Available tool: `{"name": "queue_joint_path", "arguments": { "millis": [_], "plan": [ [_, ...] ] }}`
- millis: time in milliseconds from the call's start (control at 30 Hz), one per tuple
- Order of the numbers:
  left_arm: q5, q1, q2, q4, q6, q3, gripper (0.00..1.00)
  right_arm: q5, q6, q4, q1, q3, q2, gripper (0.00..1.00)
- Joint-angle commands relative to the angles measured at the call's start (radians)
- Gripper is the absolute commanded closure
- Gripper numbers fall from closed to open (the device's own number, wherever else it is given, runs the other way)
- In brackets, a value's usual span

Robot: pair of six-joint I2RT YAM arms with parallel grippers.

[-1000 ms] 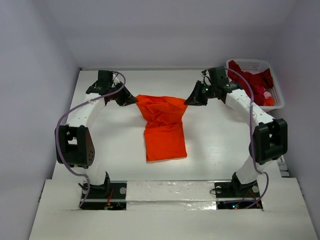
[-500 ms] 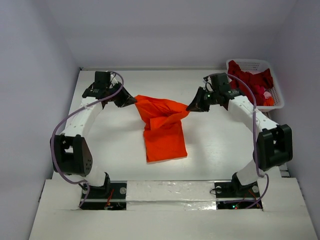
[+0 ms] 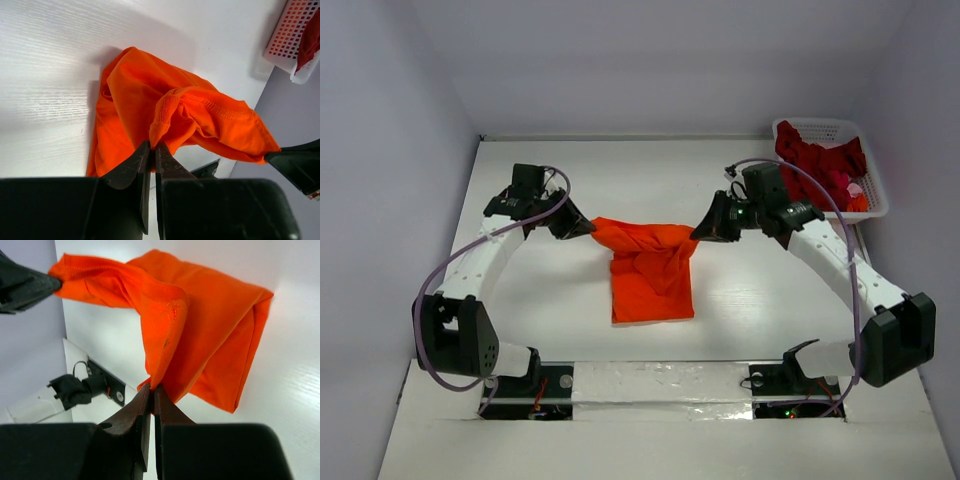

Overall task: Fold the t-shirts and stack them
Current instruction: Fold the tshirt

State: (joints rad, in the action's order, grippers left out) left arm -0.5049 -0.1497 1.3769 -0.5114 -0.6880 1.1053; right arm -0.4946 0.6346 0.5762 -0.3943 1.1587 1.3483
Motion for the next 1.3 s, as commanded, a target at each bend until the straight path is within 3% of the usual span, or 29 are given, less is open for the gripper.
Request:
{"name": "queue_joint_path", "arguments": {
  "millis": [0,433,867,1267],
  "plan": [
    [0.0,-0.002,-0.061,-0.016,0.021,-0.004,1.0,0.03,0.016,0.007,-0.047,-0.028,-0.063,1.0],
    [0.006,-0.002,-0.091,-0.085,0.034,0.059,1.0,0.068,0.022,0.079,-0.087,-0.079,-0.156,1.0],
    [0.028,-0.011,-0.203,-0.049,0.044,-0.133,1.0,0.108,-0.027,0.143,-0.087,-0.106,-0.186,1.0],
    [0.039,-0.021,-0.265,-0.076,0.076,-0.208,1.0,0.154,-0.05,0.178,-0.087,-0.177,-0.236,1.0]
  ]
}}
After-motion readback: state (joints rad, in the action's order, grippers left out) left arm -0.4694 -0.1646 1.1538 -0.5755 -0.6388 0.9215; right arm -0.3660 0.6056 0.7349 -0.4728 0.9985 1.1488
